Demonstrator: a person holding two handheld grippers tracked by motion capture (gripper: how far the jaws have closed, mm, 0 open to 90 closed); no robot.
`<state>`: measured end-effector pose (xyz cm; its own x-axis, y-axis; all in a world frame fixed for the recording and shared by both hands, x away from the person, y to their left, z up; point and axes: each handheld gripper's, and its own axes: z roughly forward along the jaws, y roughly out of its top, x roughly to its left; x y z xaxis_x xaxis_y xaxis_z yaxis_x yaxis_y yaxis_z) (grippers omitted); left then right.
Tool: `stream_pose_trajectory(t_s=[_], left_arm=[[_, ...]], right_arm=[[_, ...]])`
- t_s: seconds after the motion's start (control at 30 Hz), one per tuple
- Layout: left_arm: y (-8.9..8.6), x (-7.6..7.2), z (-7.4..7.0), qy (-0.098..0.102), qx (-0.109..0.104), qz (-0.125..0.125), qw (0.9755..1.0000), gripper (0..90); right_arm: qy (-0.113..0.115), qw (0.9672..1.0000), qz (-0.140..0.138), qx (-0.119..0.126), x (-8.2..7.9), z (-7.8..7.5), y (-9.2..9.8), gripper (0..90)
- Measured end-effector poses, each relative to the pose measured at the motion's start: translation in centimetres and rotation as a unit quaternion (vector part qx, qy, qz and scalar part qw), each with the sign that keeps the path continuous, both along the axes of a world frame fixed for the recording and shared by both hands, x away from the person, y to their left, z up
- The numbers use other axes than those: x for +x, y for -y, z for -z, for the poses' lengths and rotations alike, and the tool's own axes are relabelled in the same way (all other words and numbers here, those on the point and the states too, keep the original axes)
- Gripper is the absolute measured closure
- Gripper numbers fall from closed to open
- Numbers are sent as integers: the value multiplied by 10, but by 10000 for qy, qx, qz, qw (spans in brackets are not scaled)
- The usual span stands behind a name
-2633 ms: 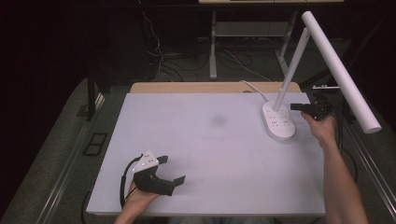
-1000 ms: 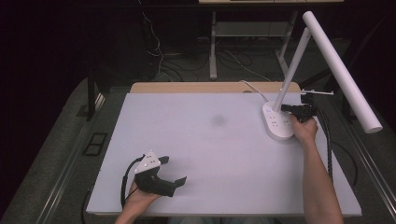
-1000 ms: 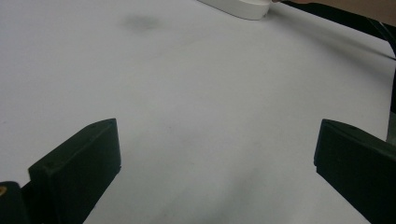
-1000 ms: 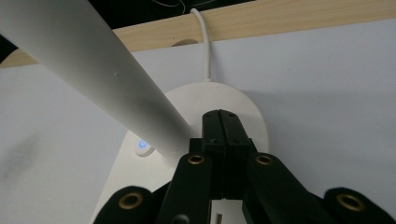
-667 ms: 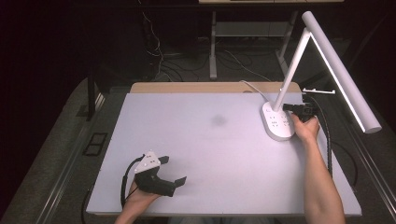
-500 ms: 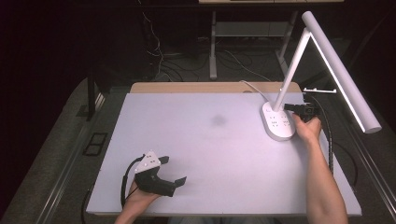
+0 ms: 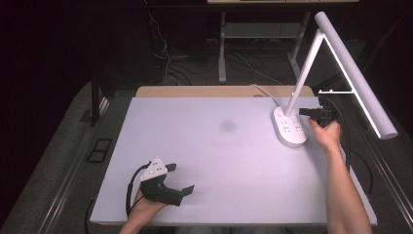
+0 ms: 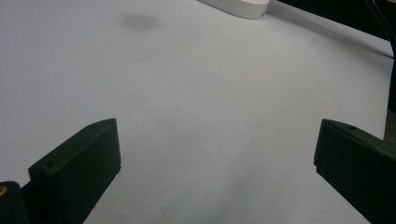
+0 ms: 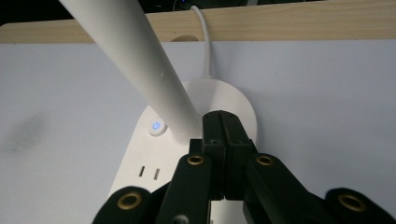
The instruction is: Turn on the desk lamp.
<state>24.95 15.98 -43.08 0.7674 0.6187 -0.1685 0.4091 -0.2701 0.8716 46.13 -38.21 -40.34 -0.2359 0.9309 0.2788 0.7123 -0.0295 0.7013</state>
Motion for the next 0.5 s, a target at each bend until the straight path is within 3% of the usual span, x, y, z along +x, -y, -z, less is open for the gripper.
stream_pose_trajectory(t_s=[0.5], left_arm=[[0,-1,-1,0,-109,68,9999,0]], right_arm=[[14,9998,-126,-152,-23,-24,-12,825]])
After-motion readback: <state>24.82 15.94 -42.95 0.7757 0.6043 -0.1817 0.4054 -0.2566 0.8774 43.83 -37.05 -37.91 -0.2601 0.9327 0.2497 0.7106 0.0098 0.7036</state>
